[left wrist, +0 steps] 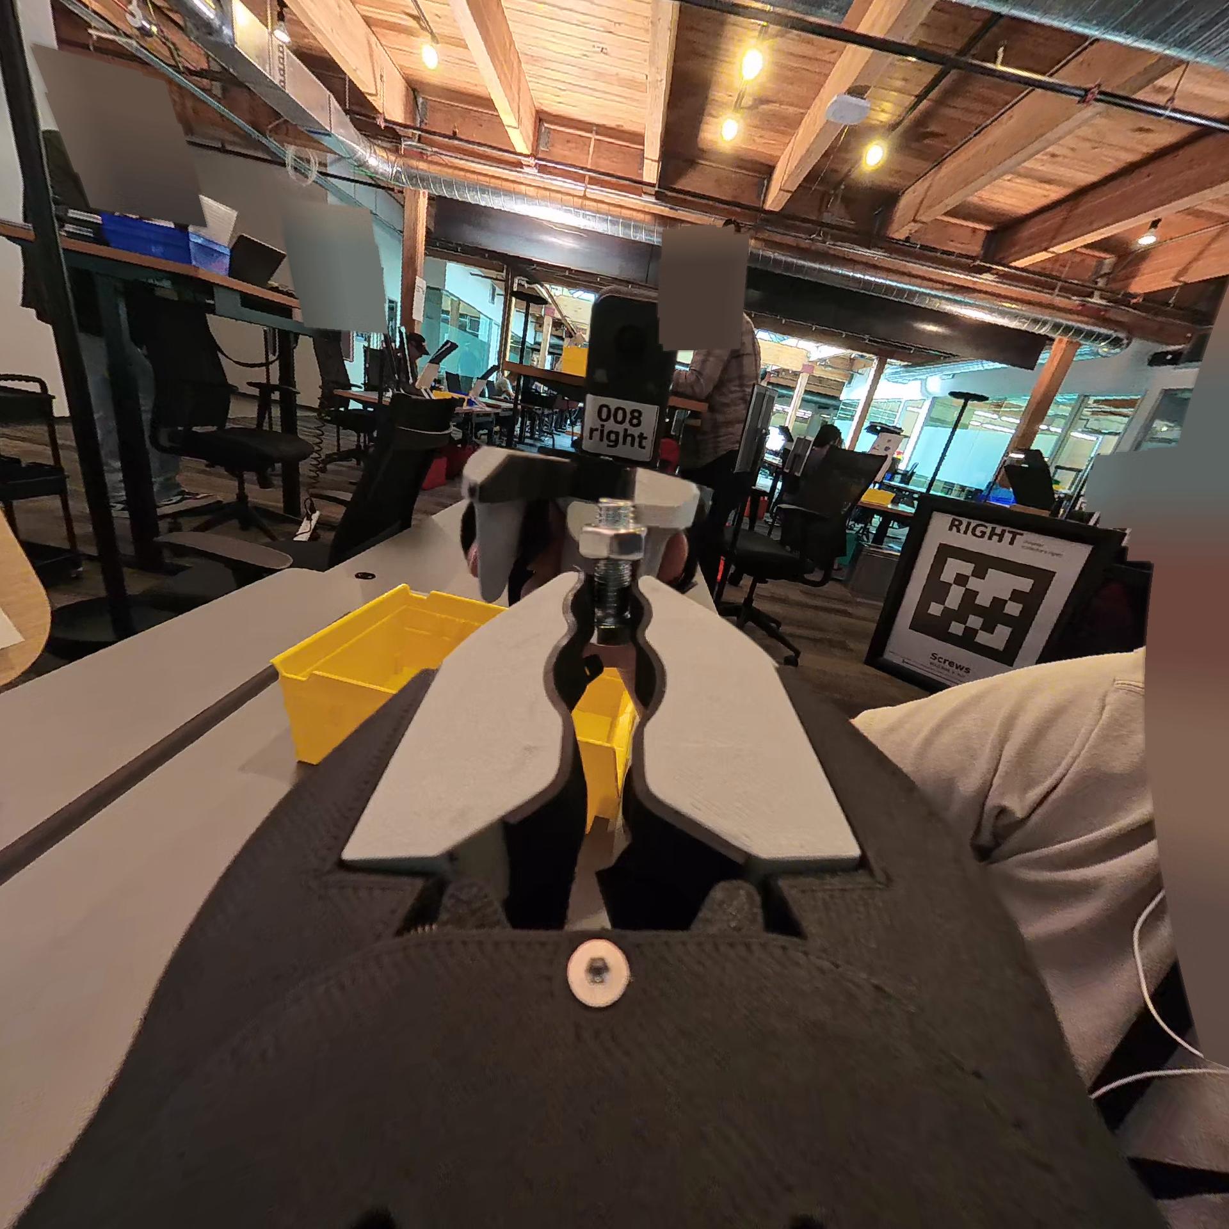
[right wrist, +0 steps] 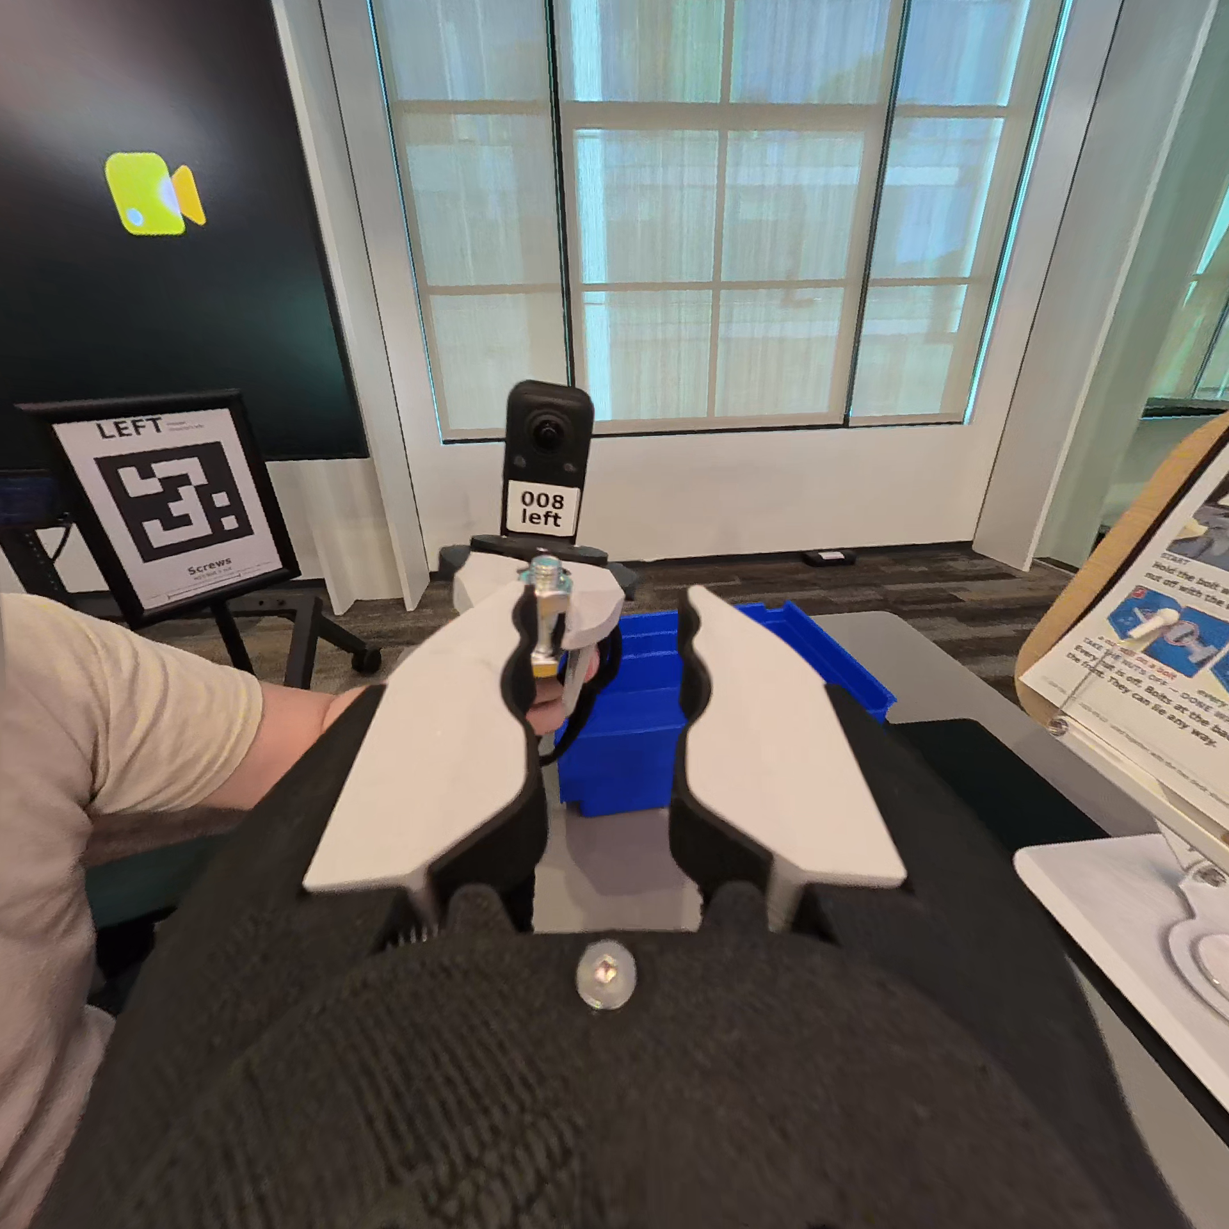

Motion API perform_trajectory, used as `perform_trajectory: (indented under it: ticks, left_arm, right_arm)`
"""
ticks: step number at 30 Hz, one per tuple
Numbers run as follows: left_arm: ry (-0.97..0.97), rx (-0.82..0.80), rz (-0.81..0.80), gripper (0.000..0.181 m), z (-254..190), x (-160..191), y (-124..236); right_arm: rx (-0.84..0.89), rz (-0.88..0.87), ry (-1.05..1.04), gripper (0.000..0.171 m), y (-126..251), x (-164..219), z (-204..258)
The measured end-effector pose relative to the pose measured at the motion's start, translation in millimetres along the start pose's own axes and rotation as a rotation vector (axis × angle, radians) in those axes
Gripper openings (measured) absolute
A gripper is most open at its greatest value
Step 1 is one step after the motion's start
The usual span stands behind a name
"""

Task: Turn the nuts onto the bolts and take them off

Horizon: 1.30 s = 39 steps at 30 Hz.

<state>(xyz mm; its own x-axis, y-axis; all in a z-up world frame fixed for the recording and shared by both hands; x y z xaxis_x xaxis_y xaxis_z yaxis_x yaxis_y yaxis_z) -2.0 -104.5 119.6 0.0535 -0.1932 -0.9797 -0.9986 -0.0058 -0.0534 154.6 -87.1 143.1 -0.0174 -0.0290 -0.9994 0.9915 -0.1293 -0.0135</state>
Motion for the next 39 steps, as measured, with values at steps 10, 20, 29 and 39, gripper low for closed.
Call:
perform_trajectory:
  ticks: [10,20,29,39]
  left_arm:
    - [0.013,0.01,0.009,0.009,-0.2,0.8,-1.0]
    - [0.009,0.015,0.027,0.009,-3.1,2.1,-4.6]
    - [-0.01,0.01,0.022,0.009,-4.4,-0.2,-2.8]
    - [-0.014,0.01,0.005,0.009,-5.9,-4.0,0.8]
  right_arm:
    - [0.028,0.0,-0.027,0.04,0.5,0.6,-3.6]
    - [-0.011,0.007,0.015,0.041,-8.3,0.7,8.7]
    - [-0.047,0.016,0.013,0.04,-7.0,-0.7,12.1]
    - [-0.071,-0.02,-0.027,0.039,-3.0,-1.8,7.5]
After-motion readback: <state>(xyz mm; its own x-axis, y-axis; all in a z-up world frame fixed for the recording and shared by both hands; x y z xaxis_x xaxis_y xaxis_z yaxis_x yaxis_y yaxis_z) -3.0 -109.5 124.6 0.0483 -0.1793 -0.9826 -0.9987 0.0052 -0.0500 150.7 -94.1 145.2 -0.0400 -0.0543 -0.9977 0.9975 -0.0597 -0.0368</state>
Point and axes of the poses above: each gripper's, where its closed fingertips meet, y back along the fingers, x out of its underside, z = x × y across the jaws, the point moved 8 cm from there along y, back along the fingers, and after that the axes turned 8 degrees about z, right-handed, at the moved point
